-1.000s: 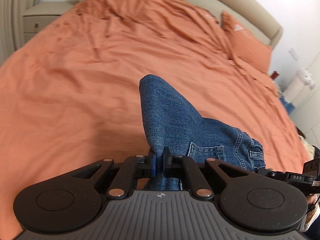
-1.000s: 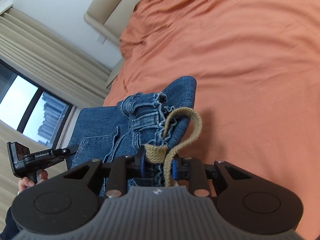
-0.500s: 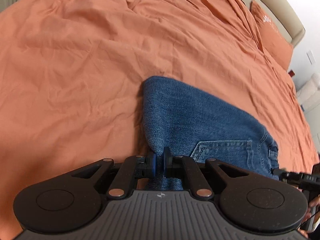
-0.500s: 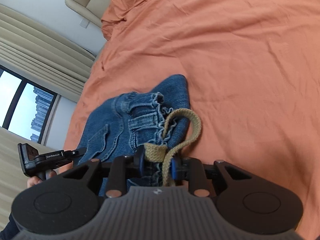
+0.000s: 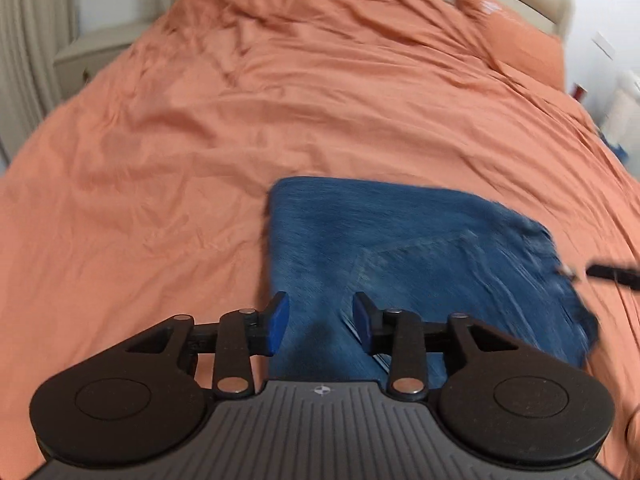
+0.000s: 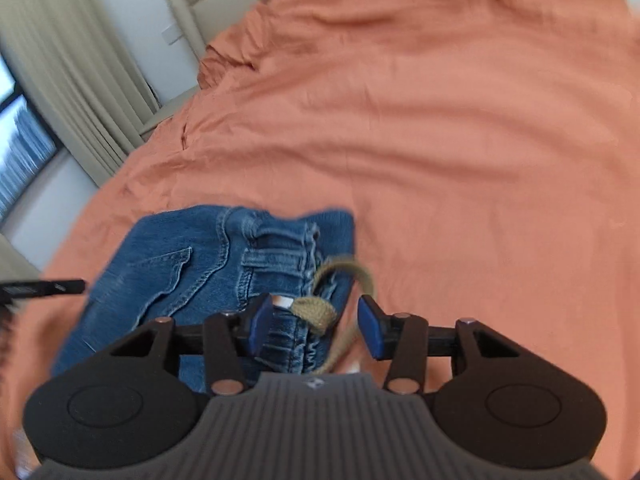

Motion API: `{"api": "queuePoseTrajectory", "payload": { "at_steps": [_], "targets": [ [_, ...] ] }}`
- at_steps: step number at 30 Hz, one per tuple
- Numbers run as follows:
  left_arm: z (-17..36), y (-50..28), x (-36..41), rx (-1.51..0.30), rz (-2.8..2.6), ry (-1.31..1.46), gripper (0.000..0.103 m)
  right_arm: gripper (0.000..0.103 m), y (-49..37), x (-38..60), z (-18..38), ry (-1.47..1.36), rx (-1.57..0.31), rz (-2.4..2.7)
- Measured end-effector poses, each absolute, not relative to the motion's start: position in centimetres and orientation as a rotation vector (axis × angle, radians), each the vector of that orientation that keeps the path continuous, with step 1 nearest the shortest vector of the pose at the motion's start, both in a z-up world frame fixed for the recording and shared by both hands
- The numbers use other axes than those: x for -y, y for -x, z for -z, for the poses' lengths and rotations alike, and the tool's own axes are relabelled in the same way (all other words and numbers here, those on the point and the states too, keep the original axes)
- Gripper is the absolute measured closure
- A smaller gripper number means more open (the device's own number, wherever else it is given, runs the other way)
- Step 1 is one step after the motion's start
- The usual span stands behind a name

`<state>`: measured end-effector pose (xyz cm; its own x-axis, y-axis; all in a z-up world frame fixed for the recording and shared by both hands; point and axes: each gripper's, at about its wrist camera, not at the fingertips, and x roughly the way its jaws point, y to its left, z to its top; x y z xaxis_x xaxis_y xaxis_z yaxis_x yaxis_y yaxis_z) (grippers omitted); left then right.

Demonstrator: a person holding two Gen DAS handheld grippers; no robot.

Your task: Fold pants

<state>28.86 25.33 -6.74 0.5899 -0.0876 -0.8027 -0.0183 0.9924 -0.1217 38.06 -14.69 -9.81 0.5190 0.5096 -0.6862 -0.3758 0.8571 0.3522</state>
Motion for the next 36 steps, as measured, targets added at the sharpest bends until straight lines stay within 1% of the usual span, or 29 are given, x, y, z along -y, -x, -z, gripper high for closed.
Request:
{"api": "queuePoseTrajectory", "payload": {
  "at_steps": [3, 4, 5, 7, 10, 15, 20, 22, 24, 28, 30, 32, 34, 35, 36],
  "targets": [
    [6.2, -27.0, -22.8, -0.962, 0.081, 0.002, 0.059, 0.06, -34.9, 13.4, 7.8, -0.036, -0.791, -0.556],
    [6.4, -26.5, -21.9, -0.97, 0.09, -0.028, 0.059, 0.061, -33.8, 12.8, 7.4, 0.012, -0.765, -0.567],
    [6.7, -26.2, -21.1, -0.986, 0.1, -0.051, 0.059, 0.067, -32.8, 12.0, 7.4, 0.06, -0.74, -0.58],
    [7.9, -25.6, -20.4, -1.015, 0.11, -0.073, 0.059, 0.069, -31.3, 10.5, 7.8, 0.135, -0.708, -0.596],
    [9.8, -25.0, -20.1, -1.032, 0.097, -0.08, 0.06, 0.074, -30.5, 9.2, 9.7, 0.157, -0.738, -0.616],
    [12.2, -25.3, -20.8, -1.075, 0.104, -0.053, 0.06, 0.074, -31.0, 8.7, 13.3, 0.159, -0.795, -0.588],
    [10.3, -25.5, -21.2, -1.084, 0.109, -0.071, 0.06, 0.073, -31.2, 7.8, 13.0, 0.191, -0.804, -0.578],
    [8.7, -25.0, -21.4, -1.066, 0.089, -0.088, 0.06, 0.071, -31.3, 8.0, 12.1, 0.176, -0.812, -0.58],
    [6.9, -23.8, -21.4, -1.027, 0.08, -0.09, 0.06, 0.063, -30.9, 8.3, 11.0, 0.165, -0.805, -0.57],
    [3.0, -20.7, -20.8, -0.93, 0.041, -0.109, 0.06, 0.055, -28.6, 8.7, 8.2, 0.151, -0.749, -0.561],
    [0.8, -18.9, -20.4, -0.877, 0.01, -0.102, 0.06, 0.054, -27.0, 9.0, 6.6, 0.139, -0.715, -0.556],
    [-1.3, -17.1, -20.0, -0.83, -0.011, -0.096, 0.06, 0.048, -25.1, 9.5, 4.9, 0.116, -0.684, -0.558],
    [-3.5, -15.1, -19.4, -0.795, -0.019, -0.102, 0.056, 0.044, -23.2, 10.1, 3.2, 0.094, -0.653, -0.56],
    [-4.5, -14.0, -19.0, -0.772, -0.024, -0.107, 0.054, 0.041, -22.2, 10.4, 2.3, 0.083, -0.636, -0.563],
    [-5.5, -13.0, -18.6, -0.745, -0.038, -0.111, 0.048, 0.039, -21.3, 10.7, 1.5, 0.074, -0.62, -0.563]
  ]
}}
